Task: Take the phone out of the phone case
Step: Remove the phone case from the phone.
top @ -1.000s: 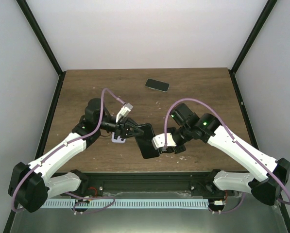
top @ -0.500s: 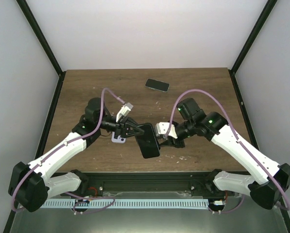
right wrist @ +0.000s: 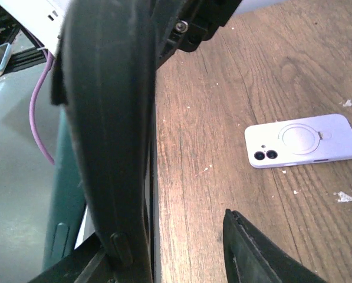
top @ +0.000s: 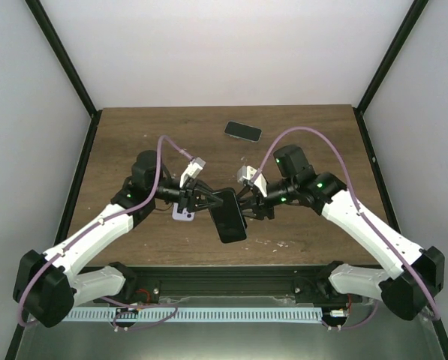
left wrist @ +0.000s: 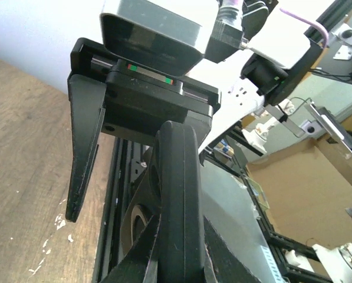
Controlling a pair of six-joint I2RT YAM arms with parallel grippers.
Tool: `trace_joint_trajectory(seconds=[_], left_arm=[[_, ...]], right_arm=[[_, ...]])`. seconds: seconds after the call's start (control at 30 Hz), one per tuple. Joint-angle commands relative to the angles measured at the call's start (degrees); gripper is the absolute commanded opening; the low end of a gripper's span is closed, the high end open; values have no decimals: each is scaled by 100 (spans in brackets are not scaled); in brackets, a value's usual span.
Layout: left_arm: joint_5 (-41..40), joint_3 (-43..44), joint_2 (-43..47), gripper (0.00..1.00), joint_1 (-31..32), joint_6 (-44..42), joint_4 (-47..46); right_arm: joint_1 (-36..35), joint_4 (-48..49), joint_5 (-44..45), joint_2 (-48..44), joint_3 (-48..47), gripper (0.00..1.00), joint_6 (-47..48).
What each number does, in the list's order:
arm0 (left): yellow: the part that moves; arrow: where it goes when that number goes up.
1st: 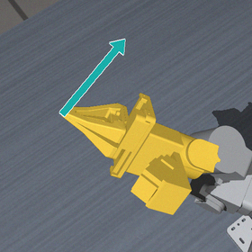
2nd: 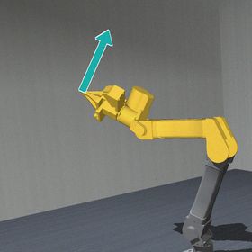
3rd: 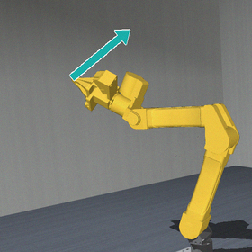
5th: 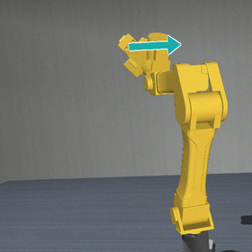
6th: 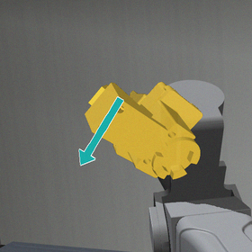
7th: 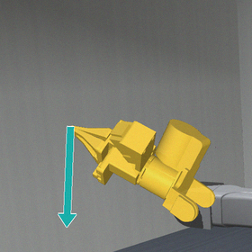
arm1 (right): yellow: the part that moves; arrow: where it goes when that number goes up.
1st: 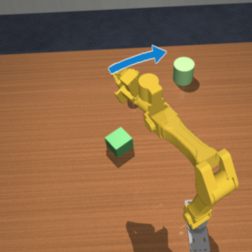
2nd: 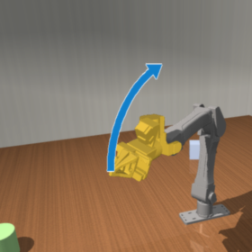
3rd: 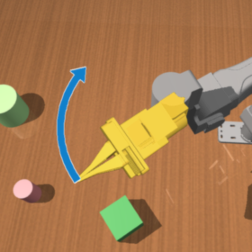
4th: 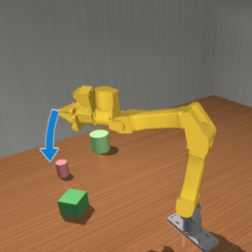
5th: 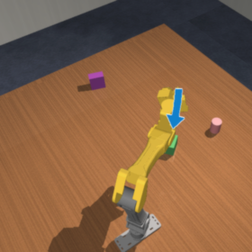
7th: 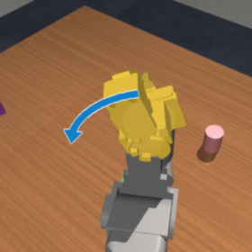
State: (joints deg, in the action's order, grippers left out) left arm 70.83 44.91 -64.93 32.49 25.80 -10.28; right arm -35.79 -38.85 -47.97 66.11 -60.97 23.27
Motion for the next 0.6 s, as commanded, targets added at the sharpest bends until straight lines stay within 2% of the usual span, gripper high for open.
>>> trace_joint_trajectory(seconds=[0.0,0.1,0.2,0.23,0.3,0.4,0.47,0.57], left_arm=[[-112,83,-23,0,243,23,209],[-836,28,148,0,235,-83,350],[-1742,106,217,0,196,-367,778],[-2036,133,217,0,172,-388,858],[-2701,187,211,1,142,-408,959],[-3699,243,115,34,113,-331,848],[-4231,297,36,51,83,-288,775],[-5414,392,-42,61,90,-273,933]], right_arm=[[46,1297,-294,295,-138,40,-725],[73,1040,-682,340,-150,26,-688],[187,1143,-944,197,35,4,-885],[246,1216,-1001,134,124,1,-1019],[420,1447,-1202,42,408,1,-1311],[753,2034,-1142,-20,1011,1,-1994],[1051,2465,-1185,46,1451,1,-2429],[1537,2969,-1321,266,1966,1,-2966]])
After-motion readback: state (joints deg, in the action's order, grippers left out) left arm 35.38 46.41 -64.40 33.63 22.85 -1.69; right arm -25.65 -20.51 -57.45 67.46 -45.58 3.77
